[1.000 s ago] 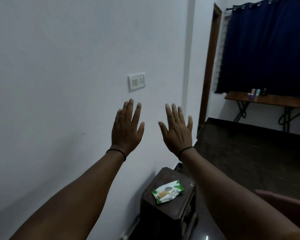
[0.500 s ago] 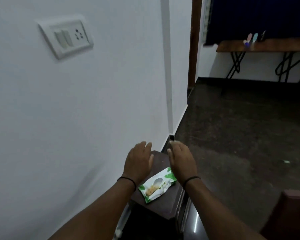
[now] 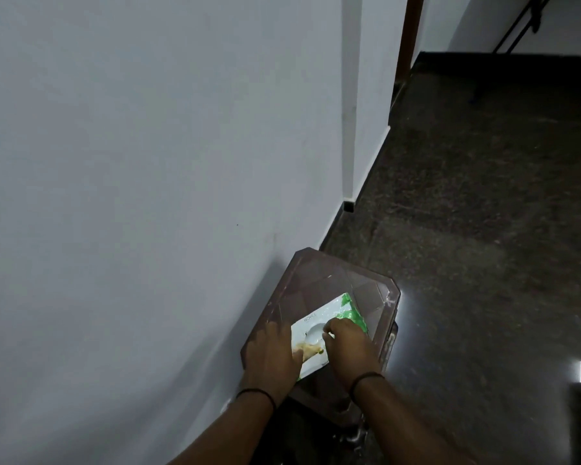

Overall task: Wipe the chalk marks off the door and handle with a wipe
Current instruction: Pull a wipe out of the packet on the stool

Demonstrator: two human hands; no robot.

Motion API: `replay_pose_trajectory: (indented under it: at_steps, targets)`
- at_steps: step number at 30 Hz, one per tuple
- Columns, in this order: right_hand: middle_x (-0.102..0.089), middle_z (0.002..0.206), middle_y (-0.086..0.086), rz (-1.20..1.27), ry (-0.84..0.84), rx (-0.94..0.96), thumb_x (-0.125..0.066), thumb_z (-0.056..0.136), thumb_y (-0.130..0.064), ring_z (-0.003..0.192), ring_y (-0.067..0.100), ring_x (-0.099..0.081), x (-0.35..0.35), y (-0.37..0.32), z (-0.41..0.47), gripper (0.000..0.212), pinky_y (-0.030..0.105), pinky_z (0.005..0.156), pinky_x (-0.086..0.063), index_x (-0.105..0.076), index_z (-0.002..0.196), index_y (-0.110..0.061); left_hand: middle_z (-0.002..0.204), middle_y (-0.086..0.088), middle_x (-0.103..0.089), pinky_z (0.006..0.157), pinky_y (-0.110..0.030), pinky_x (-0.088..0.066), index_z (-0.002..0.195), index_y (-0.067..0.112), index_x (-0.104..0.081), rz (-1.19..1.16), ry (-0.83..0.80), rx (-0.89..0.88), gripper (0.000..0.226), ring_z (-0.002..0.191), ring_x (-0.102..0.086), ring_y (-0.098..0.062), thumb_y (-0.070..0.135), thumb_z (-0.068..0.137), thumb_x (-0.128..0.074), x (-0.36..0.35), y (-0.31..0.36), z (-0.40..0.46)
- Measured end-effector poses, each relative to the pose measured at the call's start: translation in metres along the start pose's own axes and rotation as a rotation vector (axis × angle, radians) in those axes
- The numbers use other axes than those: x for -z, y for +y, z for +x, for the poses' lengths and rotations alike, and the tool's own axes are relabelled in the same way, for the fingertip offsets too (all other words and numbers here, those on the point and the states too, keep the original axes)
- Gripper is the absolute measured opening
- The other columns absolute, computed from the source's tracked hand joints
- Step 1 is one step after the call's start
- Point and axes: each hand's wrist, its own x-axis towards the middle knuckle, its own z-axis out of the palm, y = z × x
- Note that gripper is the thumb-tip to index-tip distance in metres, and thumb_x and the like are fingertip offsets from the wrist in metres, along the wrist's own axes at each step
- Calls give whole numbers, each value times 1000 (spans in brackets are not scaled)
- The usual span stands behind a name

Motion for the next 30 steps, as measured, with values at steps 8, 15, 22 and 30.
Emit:
replay_pose_trajectory:
  at_steps: [8,15,22,30]
  targets:
    - [-57,124,7,-472,-365,80,-52,85,-57,115,29,-48,-55,9,42,52,40,93,-37,-57,120,-19,106,-15,-71,81,-39,-55,114,7,-64,-885,-231,616,41,95,-68,-32,33,82,-69,-78,-14,17]
    - [-63,115,6,-302,-502,83,-62,79,-38,113,27,-57,-69,6,60,32,35,89,-47,-65,106,-22,97,-14,-67,50,-26,-50,106,6,-60,-1191,-247,889,25,67,-63,-22,26,91,-63,-103,-16,30]
    - [-65,116,4,-147,-550,39,-57,82,-58,109,31,-60,-78,12,51,52,37,87,-45,-46,125,-30,105,-13,-68,68,-36,-56,102,12,-61,-1390,-232,894,14,94,-65,-29,3,91,-58,-99,-29,43]
    - [-53,131,4,-326,-626,115,-58,84,-58,115,27,-56,-58,-2,61,51,40,93,-44,-59,125,-27,105,-10,-69,62,-35,-58,111,17,-60,-1425,-153,906,23,89,-68,-27,4,92,-56,-100,-25,44]
